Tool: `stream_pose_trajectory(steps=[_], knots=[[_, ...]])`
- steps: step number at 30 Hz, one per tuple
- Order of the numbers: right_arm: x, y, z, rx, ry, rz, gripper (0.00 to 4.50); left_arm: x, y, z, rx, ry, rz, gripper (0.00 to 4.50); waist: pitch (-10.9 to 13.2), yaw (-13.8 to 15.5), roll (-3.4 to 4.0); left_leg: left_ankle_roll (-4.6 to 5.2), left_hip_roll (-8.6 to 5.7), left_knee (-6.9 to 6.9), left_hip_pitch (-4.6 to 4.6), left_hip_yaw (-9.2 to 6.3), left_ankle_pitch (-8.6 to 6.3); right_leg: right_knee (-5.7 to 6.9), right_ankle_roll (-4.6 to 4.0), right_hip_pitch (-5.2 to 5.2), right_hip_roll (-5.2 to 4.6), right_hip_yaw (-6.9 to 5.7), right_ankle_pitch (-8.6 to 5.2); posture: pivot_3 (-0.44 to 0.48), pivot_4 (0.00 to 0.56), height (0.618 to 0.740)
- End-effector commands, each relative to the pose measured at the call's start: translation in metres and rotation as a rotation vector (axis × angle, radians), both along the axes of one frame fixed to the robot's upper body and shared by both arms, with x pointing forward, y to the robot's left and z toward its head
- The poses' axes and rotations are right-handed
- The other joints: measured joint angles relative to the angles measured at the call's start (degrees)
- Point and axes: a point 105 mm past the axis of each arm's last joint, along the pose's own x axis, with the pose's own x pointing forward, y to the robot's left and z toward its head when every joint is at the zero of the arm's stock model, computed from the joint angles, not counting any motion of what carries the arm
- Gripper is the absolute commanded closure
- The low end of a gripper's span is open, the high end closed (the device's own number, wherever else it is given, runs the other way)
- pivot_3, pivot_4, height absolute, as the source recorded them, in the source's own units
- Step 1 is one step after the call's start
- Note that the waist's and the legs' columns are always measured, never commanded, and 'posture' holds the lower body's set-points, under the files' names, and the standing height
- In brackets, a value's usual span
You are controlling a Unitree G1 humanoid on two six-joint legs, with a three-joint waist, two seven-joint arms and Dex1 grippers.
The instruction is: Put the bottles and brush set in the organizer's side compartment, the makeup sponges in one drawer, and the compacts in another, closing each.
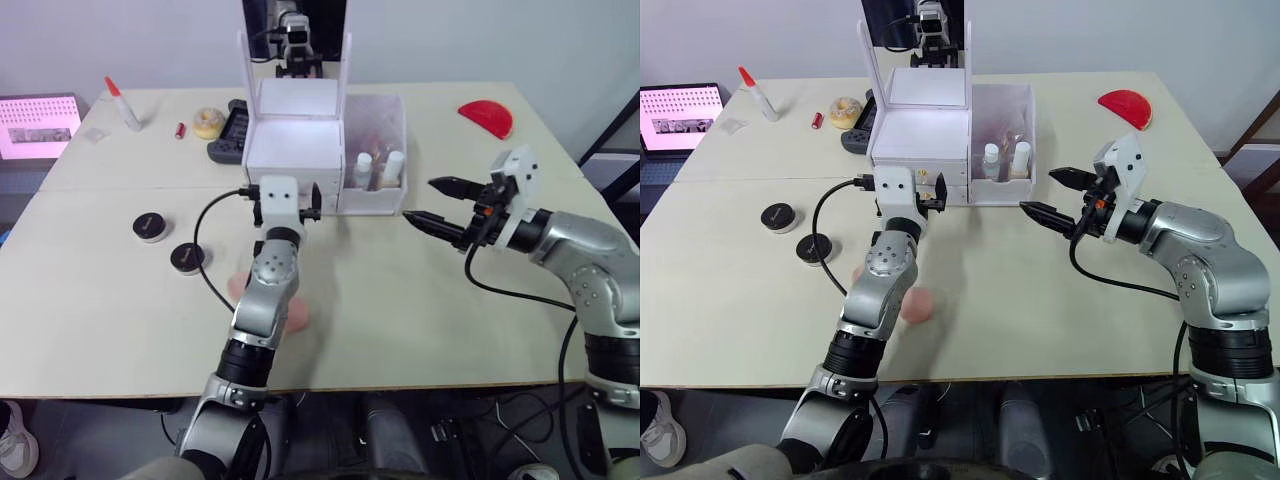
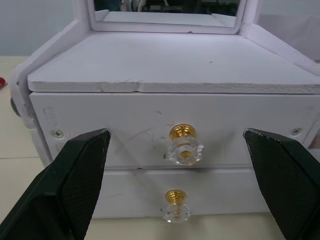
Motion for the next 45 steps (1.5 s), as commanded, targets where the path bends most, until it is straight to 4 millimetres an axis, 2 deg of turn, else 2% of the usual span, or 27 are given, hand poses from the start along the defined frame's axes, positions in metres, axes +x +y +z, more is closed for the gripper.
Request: stream_pose_trajectory(steps=[1,4,6,7,13,14,23,31,36,45], knots=[[-0.002,-0.004,0.012,-0.008,-0.049,-0.008,0.09,0.001,-0.003,0.015,-0.005,-0.051,-0.005,0.00,0.00,-0.02,0.00,0.00,0.00,0.00,0.00,0.00,0.00,0.00,0.00,0.00,0.00,0.00,0.00,0.000,0.150,0.737],[-0.002,-0.004,0.012,-0.009,-0.048,-0.009,0.09,0.001,-0.003,0.015,-0.001,-0.047,-0.007,0.00,0.00,0.00,0.00,0.00,0.00,0.00,0.00,0.00,0.00,0.00,0.00,0.00,0.00,0.00,0.00,0.000,0.150,0.737],[-0.002,-0.004,0.012,-0.008,-0.049,-0.010,0.00,0.002,-0.004,0.014,0.002,-0.045,-0.011,0.56,0.00,0.00,0.00,0.00,0.00,0.01,0.00,0.00,0.00,0.00,0.00,0.00,0.00,0.00,0.00,0.000,0.150,0.737],[-0.002,-0.004,0.012,-0.008,-0.049,-0.010,0.00,0.002,-0.004,0.014,0.005,-0.046,-0.015,0.90,0.00,0.00,0.00,0.00,0.00,0.01,0.00,0.00,0.00,0.00,0.01,0.00,0.00,0.00,0.00,0.000,0.150,0.737],[-0.003,-0.005,0.011,-0.010,-0.050,-0.013,0.00,0.002,-0.007,0.014,0.005,-0.040,-0.025,4.06,0.00,0.00,0.00,0.03,0.00,0.09,-0.02,0.00,-0.02,0.00,0.02,0.01,0.00,0.00,0.01,0.000,0.150,0.737],[-0.003,-0.005,0.011,-0.010,-0.051,-0.013,0.00,0.002,-0.007,0.014,0.004,-0.040,-0.026,4.24,0.00,0.01,0.00,0.04,0.00,0.10,-0.03,0.00,-0.03,0.00,0.02,0.01,0.00,0.00,0.01,0.000,0.150,0.737],[-0.004,-0.004,0.012,-0.008,-0.054,-0.013,0.00,-0.002,-0.012,0.015,0.018,-0.046,-0.065,4.23,0.00,0.03,0.00,0.05,0.00,0.12,-0.03,0.00,-0.03,0.00,0.04,0.02,0.00,0.00,0.02,0.000,0.150,0.737],[-0.007,-0.003,0.014,-0.013,-0.059,-0.009,0.00,-0.032,-0.013,0.014,0.077,-0.073,-0.159,4.23,0.00,0.07,0.00,0.09,0.01,0.12,-0.04,0.00,-0.06,0.00,0.04,0.01,0.00,0.01,0.02,0.000,0.150,0.737],[-0.010,-0.005,0.015,-0.021,-0.059,-0.007,0.00,-0.060,-0.014,0.018,0.112,-0.105,-0.227,4.23,0.00,0.23,0.00,0.13,0.07,0.21,-0.10,-0.04,-0.09,0.00,0.03,0.03,-0.02,0.01,0.00,0.000,0.150,0.737],[-0.011,-0.005,0.020,-0.031,-0.063,-0.001,0.00,-0.076,-0.016,0.027,0.128,-0.150,-0.267,4.23,0.00,0.43,0.00,0.21,0.06,0.34,-0.37,-0.09,-0.13,-0.06,-0.02,-0.12,-0.03,0.00,-0.05,0.000,0.150,0.737]])
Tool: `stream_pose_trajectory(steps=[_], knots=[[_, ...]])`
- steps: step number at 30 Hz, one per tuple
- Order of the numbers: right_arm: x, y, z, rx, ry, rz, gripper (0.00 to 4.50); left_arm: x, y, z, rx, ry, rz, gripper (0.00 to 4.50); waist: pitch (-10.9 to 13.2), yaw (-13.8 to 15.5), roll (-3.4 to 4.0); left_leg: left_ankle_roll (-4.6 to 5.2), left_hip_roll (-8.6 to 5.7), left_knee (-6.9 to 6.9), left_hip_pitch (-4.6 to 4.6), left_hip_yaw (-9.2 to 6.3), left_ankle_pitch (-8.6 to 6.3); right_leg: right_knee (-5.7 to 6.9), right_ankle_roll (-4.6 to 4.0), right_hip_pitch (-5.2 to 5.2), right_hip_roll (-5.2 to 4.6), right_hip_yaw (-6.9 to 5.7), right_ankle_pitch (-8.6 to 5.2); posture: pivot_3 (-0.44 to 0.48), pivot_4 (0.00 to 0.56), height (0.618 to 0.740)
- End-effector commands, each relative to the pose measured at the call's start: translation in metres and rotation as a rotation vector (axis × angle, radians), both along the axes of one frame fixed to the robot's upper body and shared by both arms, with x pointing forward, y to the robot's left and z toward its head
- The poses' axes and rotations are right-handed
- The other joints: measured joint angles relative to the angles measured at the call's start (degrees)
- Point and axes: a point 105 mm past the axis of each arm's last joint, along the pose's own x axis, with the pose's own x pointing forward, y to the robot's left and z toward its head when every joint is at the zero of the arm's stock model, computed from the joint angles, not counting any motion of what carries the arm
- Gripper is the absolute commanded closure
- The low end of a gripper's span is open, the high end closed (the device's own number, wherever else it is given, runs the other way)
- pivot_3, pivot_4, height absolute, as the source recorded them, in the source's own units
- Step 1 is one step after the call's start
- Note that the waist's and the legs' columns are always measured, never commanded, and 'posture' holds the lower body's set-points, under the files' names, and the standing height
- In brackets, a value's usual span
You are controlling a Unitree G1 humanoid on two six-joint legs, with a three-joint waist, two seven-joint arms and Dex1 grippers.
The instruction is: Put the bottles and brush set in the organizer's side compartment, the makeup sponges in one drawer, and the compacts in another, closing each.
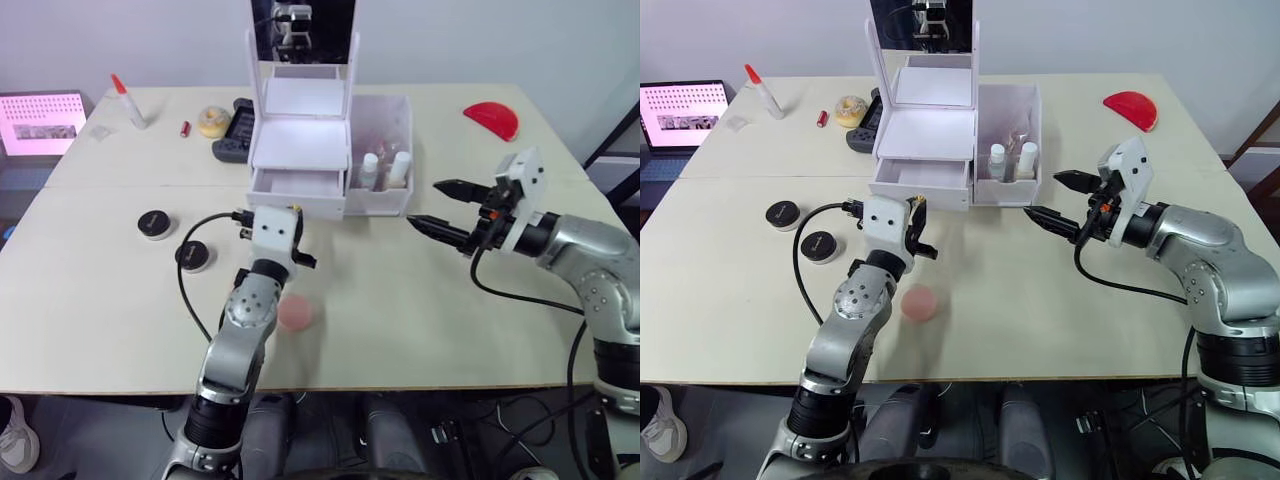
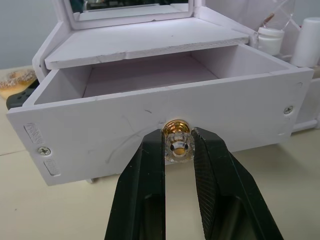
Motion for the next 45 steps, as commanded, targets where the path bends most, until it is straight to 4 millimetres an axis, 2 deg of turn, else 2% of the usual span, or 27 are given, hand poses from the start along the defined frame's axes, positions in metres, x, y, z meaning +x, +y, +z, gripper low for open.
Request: stream_pose_trajectory(steps=[1,11,21,34,45], knots=[[-0.005,-0.001,0.021,-0.006,-0.073,0.012,0.00,-0.019,-0.021,0.033,-0.014,-0.133,-0.112,4.23,0.00,0.14,0.00,0.00,0.00,0.02,-0.11,-0.01,0.00,0.00,0.09,-0.10,0.00,0.00,0.05,0.000,0.150,0.737],[-0.006,0.000,0.022,-0.020,-0.056,0.030,0.00,-0.036,-0.029,0.020,-0.011,-0.066,-0.160,4.23,0.00,1.13,0.01,0.02,-0.01,0.08,-0.25,-0.01,-0.01,-0.03,-0.03,-0.19,-0.02,-0.02,-0.01,0.000,0.150,0.737],[-0.008,0.003,0.023,-0.024,-0.051,0.039,0.00,-0.027,-0.043,0.011,0.007,-0.057,-0.162,4.23,0.00,1.42,0.01,0.02,-0.03,0.23,-0.26,-0.07,-0.01,-0.02,-0.01,-0.11,-0.02,-0.09,0.03,0.000,0.150,0.737],[-0.009,-0.001,0.033,-0.032,-0.046,0.051,0.00,-0.028,-0.073,0.014,0.073,-0.151,-0.227,4.23,-0.01,3.17,0.02,0.02,-0.09,0.46,-0.39,-0.21,0.00,-0.03,-0.01,-0.02,-0.04,-0.16,0.07,0.000,0.150,0.737],[-0.007,0.002,0.034,-0.033,-0.050,0.063,0.00,-0.033,-0.076,0.018,0.107,-0.190,-0.252,4.23,-0.01,3.79,0.02,0.02,-0.09,0.45,-0.46,-0.25,0.00,-0.05,-0.01,-0.08,-0.04,-0.21,0.07,0.000,0.150,0.737]])
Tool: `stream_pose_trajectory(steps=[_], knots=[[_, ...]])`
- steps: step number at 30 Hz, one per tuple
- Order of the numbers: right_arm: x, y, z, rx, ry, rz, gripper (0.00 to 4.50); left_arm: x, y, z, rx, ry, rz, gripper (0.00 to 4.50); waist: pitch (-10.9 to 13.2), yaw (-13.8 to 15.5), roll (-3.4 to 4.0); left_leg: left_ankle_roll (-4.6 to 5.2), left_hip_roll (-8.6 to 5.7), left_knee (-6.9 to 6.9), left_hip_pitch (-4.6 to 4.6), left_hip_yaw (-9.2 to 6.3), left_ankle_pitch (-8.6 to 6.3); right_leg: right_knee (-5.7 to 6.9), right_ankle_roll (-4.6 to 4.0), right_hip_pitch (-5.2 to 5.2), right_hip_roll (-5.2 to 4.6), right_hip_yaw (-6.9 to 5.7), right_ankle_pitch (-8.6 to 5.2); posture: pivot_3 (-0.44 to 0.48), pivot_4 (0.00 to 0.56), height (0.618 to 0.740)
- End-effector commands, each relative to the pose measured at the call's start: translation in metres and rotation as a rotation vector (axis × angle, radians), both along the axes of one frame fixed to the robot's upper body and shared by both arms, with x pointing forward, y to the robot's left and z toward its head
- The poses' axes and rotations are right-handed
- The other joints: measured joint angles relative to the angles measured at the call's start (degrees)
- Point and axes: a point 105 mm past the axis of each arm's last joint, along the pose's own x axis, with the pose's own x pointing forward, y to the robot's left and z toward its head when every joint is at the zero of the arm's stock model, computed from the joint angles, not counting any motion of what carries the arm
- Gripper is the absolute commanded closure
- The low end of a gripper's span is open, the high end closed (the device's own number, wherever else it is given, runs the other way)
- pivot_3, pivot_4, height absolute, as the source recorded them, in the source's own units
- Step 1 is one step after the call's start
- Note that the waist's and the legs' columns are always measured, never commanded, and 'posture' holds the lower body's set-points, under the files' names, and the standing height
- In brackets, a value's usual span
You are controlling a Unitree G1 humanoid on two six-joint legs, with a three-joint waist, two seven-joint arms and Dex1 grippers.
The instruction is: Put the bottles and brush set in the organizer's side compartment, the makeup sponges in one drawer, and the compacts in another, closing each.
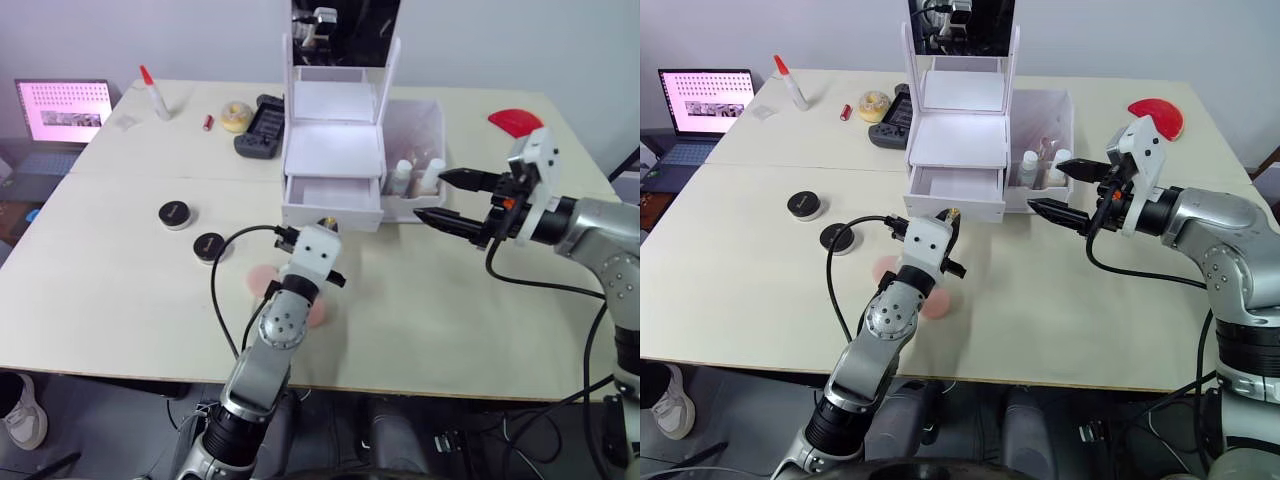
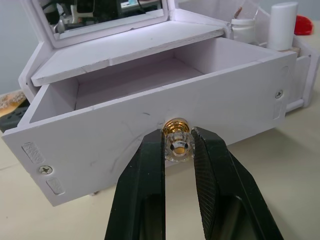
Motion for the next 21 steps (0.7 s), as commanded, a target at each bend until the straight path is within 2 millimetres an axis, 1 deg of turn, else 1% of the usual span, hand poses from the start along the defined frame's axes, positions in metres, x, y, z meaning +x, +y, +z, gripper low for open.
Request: stream_pose_trajectory(steps=[1,4,6,8,9,11,12,13,16,21], knots=[[-0.002,0.002,0.013,-0.002,-0.050,0.016,0.00,-0.018,-0.030,0.027,-0.017,-0.109,-0.155,4.23,0.00,0.29,0.00,0.00,0.00,0.00,0.00,0.00,0.00,0.00,0.00,-0.01,0.00,0.00,0.00,0.000,0.150,0.737],[-0.002,0.002,0.013,-0.001,-0.052,0.015,0.00,-0.019,-0.029,0.028,-0.016,-0.111,-0.157,4.23,0.00,0.45,0.00,0.00,0.00,-0.01,-0.02,0.00,0.00,-0.02,0.00,-0.01,0.00,-0.01,0.00,0.000,0.150,0.737],[-0.003,0.002,0.013,-0.002,-0.052,0.016,0.00,-0.019,-0.028,0.028,-0.016,-0.114,-0.156,3.19,0.00,0.44,0.00,0.00,0.00,-0.01,-0.03,0.00,0.00,-0.04,0.00,-0.01,0.00,-0.01,0.00,0.000,0.150,0.737],[-0.003,0.002,0.013,-0.003,-0.053,0.015,0.00,-0.019,-0.028,0.029,-0.014,-0.116,-0.158,2.33,0.00,0.23,0.01,0.00,0.00,-0.01,-0.03,0.03,0.00,-0.05,0.00,-0.02,0.00,-0.01,0.00,0.000,0.150,0.737],[-0.002,0.002,0.013,-0.002,-0.054,0.015,0.00,-0.019,-0.027,0.029,-0.011,-0.117,-0.159,1.73,-0.01,0.07,0.01,0.00,0.01,-0.01,-0.03,0.05,0.00,-0.05,0.00,-0.02,0.00,0.00,0.00,0.000,0.150,0.737],[-0.002,0.002,0.013,0.000,-0.054,0.016,0.00,-0.020,-0.026,0.029,-0.004,-0.118,-0.164,0.81,-0.02,-0.59,0.03,0.00,0.04,-0.03,0.02,0.07,0.00,-0.04,-0.04,-0.02,0.00,0.00,0.02,0.000,0.150,0.737],[-0.002,0.002,0.013,0.000,-0.054,0.015,0.00,-0.021,-0.026,0.029,-0.002,-0.118,-0.166,0.27,-0.02,-1.07,0.03,0.00,0.05,-0.04,0.03,0.07,0.00,-0.03,-0.04,-0.02,0.01,0.00,0.03,0.000,0.150,0.737],[-0.002,0.002,0.013,0.001,-0.054,0.015,0.00,-0.021,-0.024,0.029,0.001,-0.116,-0.168,0.08,-0.02,-1.33,0.04,0.00,0.06,-0.06,0.04,0.05,0.00,-0.02,-0.04,-0.02,0.01,-0.01,0.03,0.000,0.150,0.737],[-0.002,0.001,0.013,0.002,-0.055,0.014,0.00,-0.024,-0.020,0.029,0.007,-0.108,-0.174,0.08,-0.03,-2.33,0.06,0.00,0.07,-0.11,0.09,0.09,0.00,-0.01,-0.05,-0.02,0.02,0.00,0.03,0.000,0.150,0.737],[-0.002,0.000,0.013,0.003,-0.057,0.011,0.00,-0.034,0.001,0.027,0.036,-0.081,-0.194,0.08,-0.03,-2.86,0.11,0.01,0.09,-0.23,0.17,0.08,0.00,0.00,-0.04,-0.05,0.03,0.05,0.03,0.000,0.150,0.737]])
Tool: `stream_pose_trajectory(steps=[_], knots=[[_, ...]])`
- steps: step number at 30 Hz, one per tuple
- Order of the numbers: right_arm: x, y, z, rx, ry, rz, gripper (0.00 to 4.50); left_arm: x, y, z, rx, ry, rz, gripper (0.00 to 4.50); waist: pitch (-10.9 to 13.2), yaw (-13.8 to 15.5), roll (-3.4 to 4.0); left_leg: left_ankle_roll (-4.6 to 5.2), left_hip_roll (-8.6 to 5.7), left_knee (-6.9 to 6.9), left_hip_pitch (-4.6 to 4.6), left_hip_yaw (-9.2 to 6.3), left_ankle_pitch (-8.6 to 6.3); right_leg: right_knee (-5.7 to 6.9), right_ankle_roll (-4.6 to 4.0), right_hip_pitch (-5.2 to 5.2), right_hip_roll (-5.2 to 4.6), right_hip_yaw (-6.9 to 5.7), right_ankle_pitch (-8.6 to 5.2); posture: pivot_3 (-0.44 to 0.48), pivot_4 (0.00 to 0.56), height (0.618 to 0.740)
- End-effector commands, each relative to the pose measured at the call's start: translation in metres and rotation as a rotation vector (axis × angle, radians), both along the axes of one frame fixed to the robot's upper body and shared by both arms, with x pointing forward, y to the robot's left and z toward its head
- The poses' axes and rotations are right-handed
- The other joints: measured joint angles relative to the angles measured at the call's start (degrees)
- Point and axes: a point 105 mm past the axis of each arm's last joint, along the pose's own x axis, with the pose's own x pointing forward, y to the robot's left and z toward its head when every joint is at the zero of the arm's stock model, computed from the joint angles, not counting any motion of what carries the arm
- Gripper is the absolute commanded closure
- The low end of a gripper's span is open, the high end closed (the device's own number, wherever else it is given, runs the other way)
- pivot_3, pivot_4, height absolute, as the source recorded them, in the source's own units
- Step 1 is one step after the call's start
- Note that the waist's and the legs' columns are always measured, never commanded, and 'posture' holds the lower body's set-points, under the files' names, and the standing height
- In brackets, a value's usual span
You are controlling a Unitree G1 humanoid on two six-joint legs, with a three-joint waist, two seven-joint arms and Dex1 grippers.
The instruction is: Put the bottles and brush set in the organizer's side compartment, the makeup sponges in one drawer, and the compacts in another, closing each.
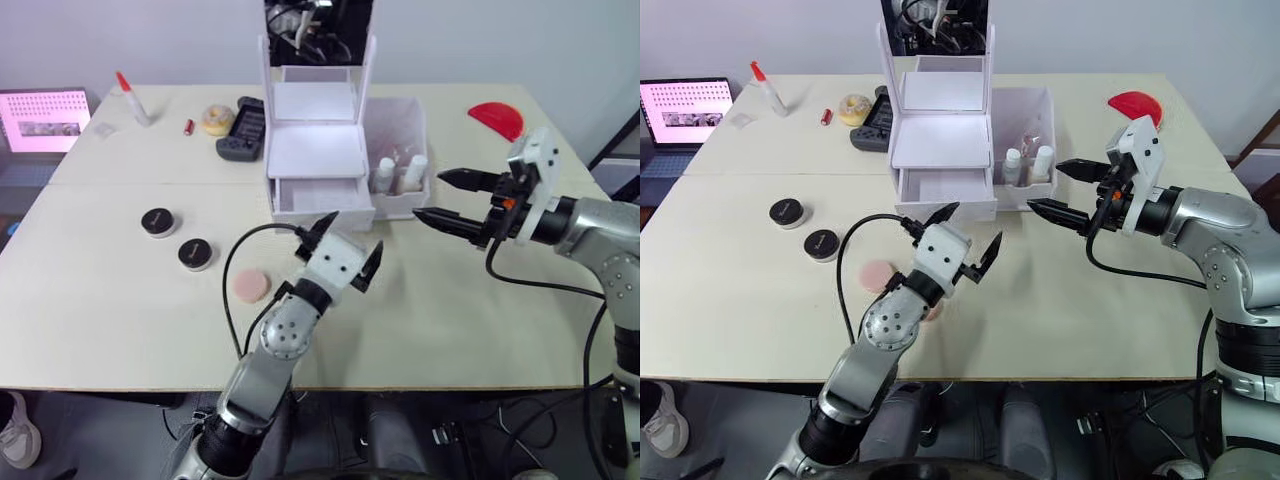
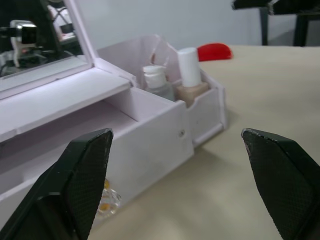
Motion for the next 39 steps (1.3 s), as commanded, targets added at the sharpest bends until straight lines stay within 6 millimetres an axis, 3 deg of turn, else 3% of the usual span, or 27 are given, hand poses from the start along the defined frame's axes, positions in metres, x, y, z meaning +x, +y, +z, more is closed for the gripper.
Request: stream_pose_trajectory(steps=[1,5,9,14,23,31,34,39], knots=[[-0.003,0.000,0.013,0.003,-0.058,0.008,0.00,-0.012,0.013,0.014,-0.017,-0.027,-0.030,0.08,0.00,0.08,0.01,0.00,0.01,0.00,0.01,0.00,0.00,0.01,0.00,0.00,0.01,0.00,0.00,0.000,0.150,0.737],[-0.004,-0.007,0.010,0.010,-0.053,-0.015,0.00,-0.031,0.044,0.015,-0.091,0.071,-0.107,0.08,0.00,0.14,0.00,0.00,0.02,0.02,-0.01,0.00,0.00,-0.01,-0.01,0.00,0.01,0.01,0.00,0.000,0.150,0.737],[-0.012,-0.023,0.003,0.005,-0.038,-0.057,0.00,-0.061,0.073,0.014,-0.176,0.221,-0.291,0.08,0.01,0.28,0.01,0.00,0.05,-0.01,-0.01,-0.12,0.00,-0.01,-0.02,-0.02,0.00,0.01,-0.01,0.000,0.150,0.737],[-0.030,-0.055,-0.003,0.004,-0.030,-0.135,0.00,-0.070,0.153,0.012,-0.032,0.377,-0.332,0.08,0.01,0.11,0.13,0.00,0.08,0.01,0.02,-0.07,0.00,0.05,-0.06,-0.04,0.03,-0.04,-0.02,0.000,0.150,0.737],[-0.058,-0.119,-0.024,-0.045,0.013,-0.279,0.00,-0.052,0.295,0.021,0.043,0.440,-0.003,0.08,-0.01,-0.37,0.16,0.00,0.14,-0.07,0.12,0.30,-0.02,-0.06,-0.05,-0.01,-0.02,0.10,-0.03,0.000,0.150,0.737],[-0.075,-0.163,-0.042,-0.088,0.063,-0.391,0.00,-0.047,0.339,0.034,0.049,0.391,0.142,0.08,-0.01,-1.41,0.16,0.00,0.17,-0.23,0.12,0.28,-0.06,-0.11,-0.06,-0.14,-0.25,0.25,-0.03,0.000,0.150,0.737],[-0.077,-0.162,-0.050,-0.080,0.076,-0.387,0.00,-0.047,0.351,0.039,0.049,0.373,0.185,0.08,-0.01,-1.70,0.16,-0.01,0.23,-0.29,0.13,0.28,-0.07,-0.11,-0.06,-0.19,-0.23,0.25,-0.03,0.000,0.150,0.737],[-0.076,-0.160,-0.054,-0.069,0.076,-0.391,0.00,-0.048,0.353,0.037,0.044,0.371,0.192,0.08,-0.02,-1.72,0.18,-0.01,0.27,-0.34,0.14,0.34,-0.07,-0.11,-0.06,-0.23,-0.24,0.30,-0.03,0.000,0.150,0.737]])
